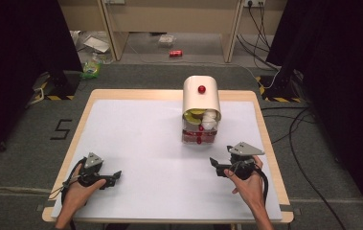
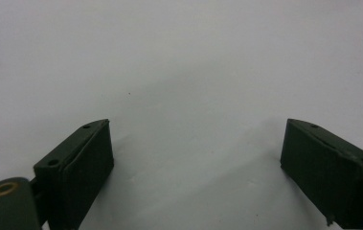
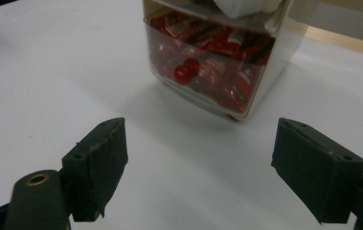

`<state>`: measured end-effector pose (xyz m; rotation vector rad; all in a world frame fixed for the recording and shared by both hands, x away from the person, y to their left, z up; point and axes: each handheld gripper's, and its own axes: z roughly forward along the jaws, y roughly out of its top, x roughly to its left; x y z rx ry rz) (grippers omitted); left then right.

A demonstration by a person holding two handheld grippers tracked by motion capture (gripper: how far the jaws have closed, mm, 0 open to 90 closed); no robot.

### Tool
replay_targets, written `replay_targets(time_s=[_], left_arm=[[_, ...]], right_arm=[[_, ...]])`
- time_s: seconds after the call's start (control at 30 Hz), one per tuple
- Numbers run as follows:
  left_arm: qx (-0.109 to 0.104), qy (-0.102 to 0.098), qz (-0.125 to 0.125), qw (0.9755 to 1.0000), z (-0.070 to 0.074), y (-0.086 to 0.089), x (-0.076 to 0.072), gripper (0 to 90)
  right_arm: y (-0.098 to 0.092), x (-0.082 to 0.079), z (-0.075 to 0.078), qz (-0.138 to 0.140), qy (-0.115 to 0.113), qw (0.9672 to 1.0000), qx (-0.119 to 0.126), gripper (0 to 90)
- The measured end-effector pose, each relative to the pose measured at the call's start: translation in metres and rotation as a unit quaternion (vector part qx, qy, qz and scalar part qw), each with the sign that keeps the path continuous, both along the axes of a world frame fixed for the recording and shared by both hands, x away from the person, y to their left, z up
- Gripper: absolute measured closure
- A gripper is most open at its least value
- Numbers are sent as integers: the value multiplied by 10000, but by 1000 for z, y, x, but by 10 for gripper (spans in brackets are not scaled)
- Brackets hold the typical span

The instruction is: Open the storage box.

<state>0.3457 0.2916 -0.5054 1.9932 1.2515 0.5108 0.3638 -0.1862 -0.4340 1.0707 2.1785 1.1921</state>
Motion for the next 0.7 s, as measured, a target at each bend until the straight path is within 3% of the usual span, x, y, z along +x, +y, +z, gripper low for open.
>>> replay_targets(time_s=[0.33,0.7], left_arm=[[-14,0,2,10000,0,0,0,101],[-5,4,-6,10000,0,0,0,101]], right_arm=[[16,8,17,77,-197,9997,99,208],[21,13,26,35,-233,9996,143,220]])
